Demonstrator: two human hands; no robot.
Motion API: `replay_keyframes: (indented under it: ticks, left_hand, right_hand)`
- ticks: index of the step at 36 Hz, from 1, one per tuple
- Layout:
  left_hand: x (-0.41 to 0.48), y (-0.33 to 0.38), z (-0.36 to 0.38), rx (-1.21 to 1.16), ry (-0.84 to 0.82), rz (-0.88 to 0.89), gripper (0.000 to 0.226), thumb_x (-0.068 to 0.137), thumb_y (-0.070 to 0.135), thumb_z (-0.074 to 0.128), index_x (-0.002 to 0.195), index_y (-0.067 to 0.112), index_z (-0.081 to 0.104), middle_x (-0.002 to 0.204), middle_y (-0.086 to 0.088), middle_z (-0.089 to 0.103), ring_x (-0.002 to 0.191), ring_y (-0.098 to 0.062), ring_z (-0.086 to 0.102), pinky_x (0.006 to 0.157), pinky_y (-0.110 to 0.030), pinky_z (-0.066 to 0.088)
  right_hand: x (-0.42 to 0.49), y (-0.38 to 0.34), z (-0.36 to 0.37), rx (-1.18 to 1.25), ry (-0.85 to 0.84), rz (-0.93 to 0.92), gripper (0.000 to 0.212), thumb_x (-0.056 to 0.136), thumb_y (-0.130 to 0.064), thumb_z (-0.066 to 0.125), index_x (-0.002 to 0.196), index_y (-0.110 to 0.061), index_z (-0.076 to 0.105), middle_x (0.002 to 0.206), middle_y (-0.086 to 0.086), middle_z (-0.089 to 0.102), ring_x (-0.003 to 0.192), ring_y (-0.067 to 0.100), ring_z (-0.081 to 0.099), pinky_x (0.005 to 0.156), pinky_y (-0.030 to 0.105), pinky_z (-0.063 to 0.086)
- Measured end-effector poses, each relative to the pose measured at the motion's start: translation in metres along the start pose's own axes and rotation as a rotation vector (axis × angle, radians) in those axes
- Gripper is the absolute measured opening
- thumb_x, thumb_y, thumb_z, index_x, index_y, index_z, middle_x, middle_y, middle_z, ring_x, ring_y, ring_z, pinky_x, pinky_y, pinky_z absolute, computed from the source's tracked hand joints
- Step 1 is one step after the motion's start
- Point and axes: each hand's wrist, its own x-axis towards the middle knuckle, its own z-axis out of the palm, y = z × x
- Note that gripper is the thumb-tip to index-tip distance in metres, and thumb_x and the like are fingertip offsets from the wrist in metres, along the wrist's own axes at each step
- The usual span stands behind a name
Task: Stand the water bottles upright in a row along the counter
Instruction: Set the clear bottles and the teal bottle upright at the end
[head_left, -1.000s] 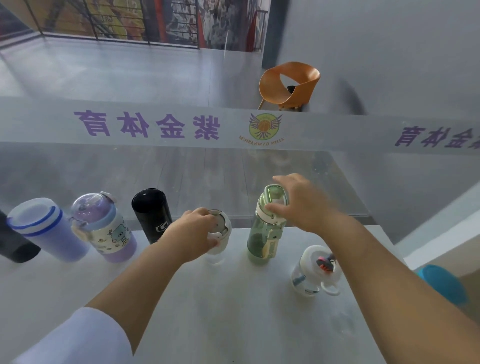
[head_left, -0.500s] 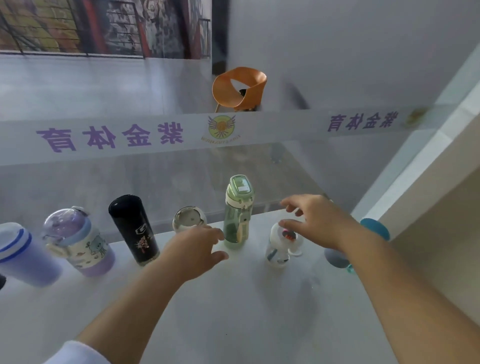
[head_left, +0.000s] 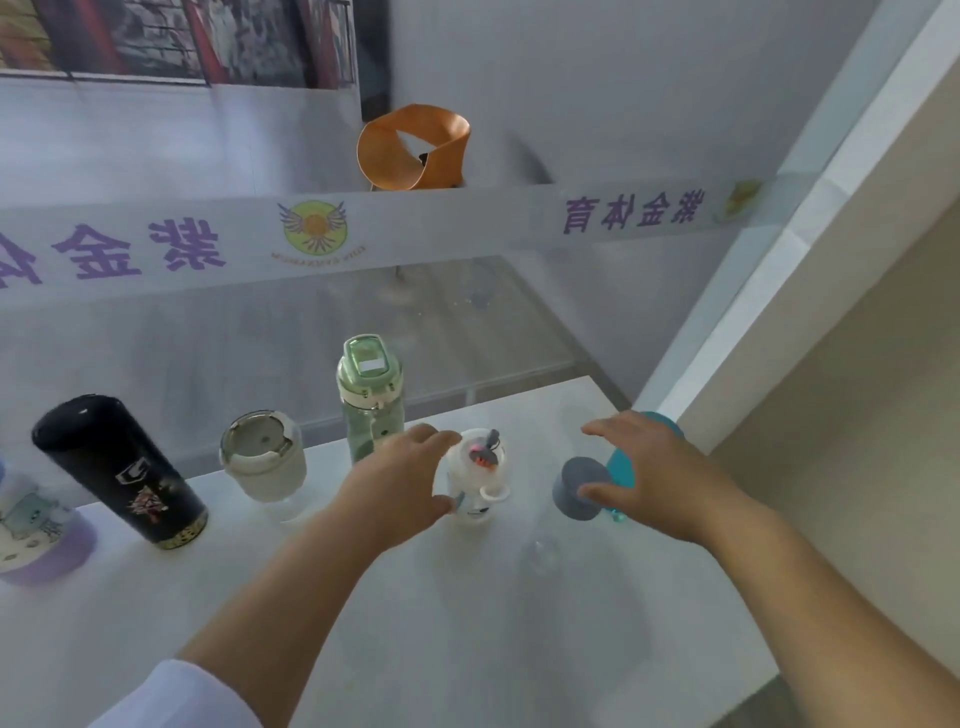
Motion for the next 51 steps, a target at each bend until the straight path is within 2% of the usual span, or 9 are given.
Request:
replay_keyframes:
  ticks: [4,10,14,18,23,30,37,44,51]
  left_hand:
    - [0.021,0.011,0.020,-0.025,-0.041,-0.078,0.087,0.073,0.038,0.074,0.143,0.027,0.023,0.146,0.002,0.030,0.130,-0.029,0.035,0.104,-0.039,0.036]
    - [0.043,0.018,0.048,-0.077,-0.045,-0.191,0.096,0.067,0.039,0.078,0.143,0.025,0.020,0.150,-0.002,0.021,0.134,-0.028,0.030,0.110,-0.040,0.033]
    - [0.050,0.022,0.056,-0.108,-0.051,-0.238,0.092,0.068,0.040,0.077,0.142,0.025,0.024,0.149,0.000,0.024,0.131,-0.026,0.034,0.106,-0.036,0.034]
    - [0.058,0.023,0.063,-0.100,-0.054,-0.261,0.074,0.074,0.034,0.073,0.136,0.019,0.035,0.145,0.000,0.031,0.122,-0.024,0.045,0.099,-0.032,0.040]
    - [0.067,0.021,0.069,-0.101,0.012,-0.292,0.056,0.079,0.026,0.069,0.129,0.014,0.047,0.139,0.000,0.037,0.115,-0.024,0.051,0.096,-0.031,0.043]
    - [0.084,0.024,0.075,-0.101,0.072,-0.290,0.056,0.079,0.024,0.069,0.129,0.011,0.048,0.144,-0.002,0.037,0.120,-0.027,0.049,0.101,-0.032,0.040]
    - [0.104,0.024,0.076,-0.128,0.145,-0.277,0.051,0.077,0.024,0.070,0.122,0.010,0.053,0.134,-0.002,0.047,0.110,-0.027,0.055,0.093,-0.036,0.047]
    - [0.122,0.021,0.077,-0.139,0.190,-0.281,0.050,0.076,0.024,0.071,0.121,0.010,0.055,0.129,-0.001,0.050,0.105,-0.027,0.056,0.087,-0.029,0.046]
    - [0.135,0.017,0.076,-0.146,0.208,-0.293,0.048,0.076,0.023,0.071,0.119,0.010,0.056,0.138,0.000,0.046,0.108,-0.027,0.056,0.088,-0.032,0.047]
  right_hand:
    - [0.015,0.023,0.013,-0.025,-0.130,-0.106,0.072,0.079,-0.050,0.065,0.140,-0.033,0.031,0.144,-0.008,0.038,0.127,0.014,0.041,0.102,0.032,0.042]
    - [0.042,0.043,0.029,-0.045,-0.219,-0.239,0.073,0.079,-0.046,0.068,0.140,-0.034,0.031,0.140,-0.008,0.040,0.121,0.015,0.045,0.099,0.033,0.046]
    - [0.056,0.048,0.031,-0.012,-0.251,-0.306,0.068,0.082,-0.040,0.067,0.140,-0.031,0.033,0.134,-0.005,0.048,0.115,0.016,0.050,0.096,0.031,0.047]
    - [0.069,0.055,0.029,-0.029,-0.233,-0.345,0.065,0.082,-0.038,0.067,0.138,-0.029,0.035,0.130,-0.002,0.049,0.110,0.018,0.053,0.093,0.032,0.050]
    - [0.086,0.066,0.024,-0.018,-0.177,-0.338,0.060,0.081,-0.037,0.067,0.133,-0.027,0.037,0.127,0.000,0.050,0.106,0.020,0.054,0.088,0.032,0.052]
    - [0.121,0.074,0.011,-0.004,-0.103,-0.311,0.055,0.080,-0.033,0.067,0.127,-0.022,0.042,0.123,0.002,0.051,0.104,0.021,0.052,0.089,0.034,0.049]
    - [0.161,0.081,0.001,0.017,-0.105,-0.265,0.054,0.079,-0.030,0.068,0.126,-0.019,0.045,0.116,0.006,0.052,0.102,0.023,0.052,0.089,0.039,0.049]
    - [0.187,0.087,0.002,0.042,-0.104,-0.238,0.052,0.076,-0.028,0.067,0.123,-0.017,0.047,0.110,0.007,0.053,0.097,0.024,0.051,0.085,0.040,0.049]
    - [0.201,0.090,0.000,0.054,-0.090,-0.221,0.050,0.076,-0.027,0.066,0.121,-0.017,0.047,0.110,0.007,0.052,0.098,0.025,0.051,0.085,0.042,0.049]
